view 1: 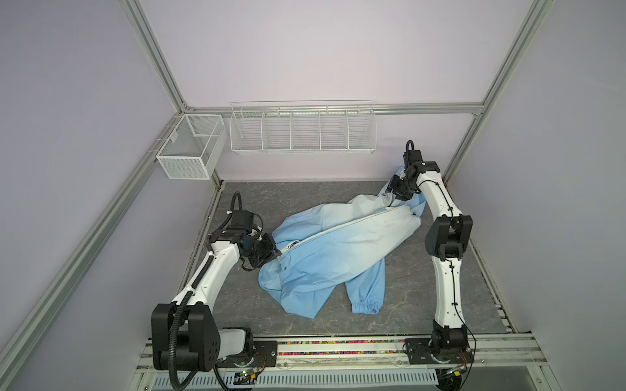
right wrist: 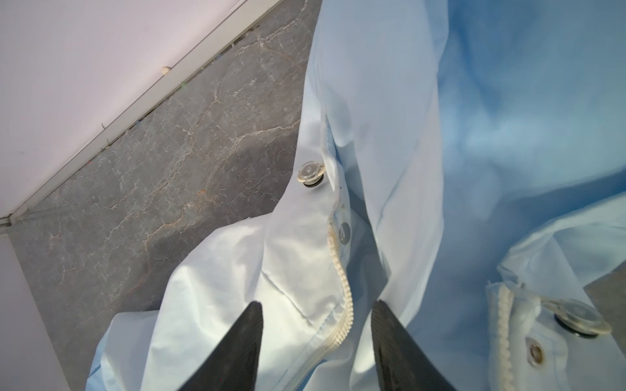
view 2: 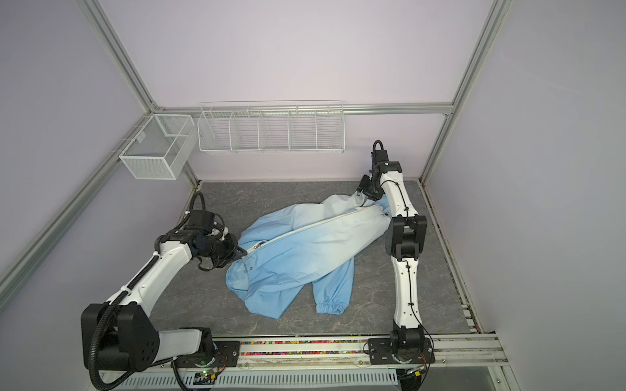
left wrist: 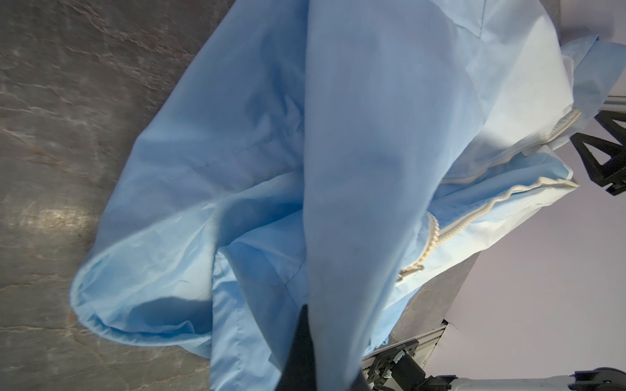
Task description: Zip up the jacket
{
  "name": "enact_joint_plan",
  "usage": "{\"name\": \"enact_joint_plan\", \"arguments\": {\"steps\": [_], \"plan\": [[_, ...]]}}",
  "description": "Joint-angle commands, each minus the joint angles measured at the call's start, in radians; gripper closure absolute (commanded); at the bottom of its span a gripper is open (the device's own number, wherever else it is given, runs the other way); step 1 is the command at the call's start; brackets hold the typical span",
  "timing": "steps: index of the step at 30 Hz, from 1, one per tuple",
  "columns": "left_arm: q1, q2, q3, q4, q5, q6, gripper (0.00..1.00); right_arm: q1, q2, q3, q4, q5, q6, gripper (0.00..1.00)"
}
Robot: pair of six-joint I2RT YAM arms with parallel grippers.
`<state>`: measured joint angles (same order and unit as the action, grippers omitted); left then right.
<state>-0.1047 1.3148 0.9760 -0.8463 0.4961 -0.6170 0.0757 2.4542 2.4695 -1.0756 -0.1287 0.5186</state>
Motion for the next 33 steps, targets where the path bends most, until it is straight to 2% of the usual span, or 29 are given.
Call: {"name": "enact_joint_plan", "arguments": {"steps": [1,9,12,18,27,33], "plan": [[0.008,-0.004,-0.009,-0.023,0.003,0.006,1.00,0.003,0.036,0.016,-0.001,0.024,-0.027,0.48],[0.009,-0.002,0.002,-0.040,-0.004,0.008,1.00,0.003,0.077,0.020,0.030,0.010,-0.001,0.54],[0.009,-0.006,0.002,-0.051,-0.007,0.011,1.00,0.000,0.090,0.026,0.051,-0.004,0.016,0.60],[0.008,-0.008,0.003,-0.070,-0.007,0.026,1.00,-0.010,0.090,0.048,0.090,-0.029,0.052,0.92],[0.011,-0.010,-0.003,-0.066,0.002,0.036,1.00,-0.047,-0.036,0.050,0.248,-0.157,0.178,0.93],[0.010,-0.004,-0.006,-0.055,0.012,0.042,1.00,-0.092,-0.083,0.043,0.278,-0.267,0.303,0.93]]}}
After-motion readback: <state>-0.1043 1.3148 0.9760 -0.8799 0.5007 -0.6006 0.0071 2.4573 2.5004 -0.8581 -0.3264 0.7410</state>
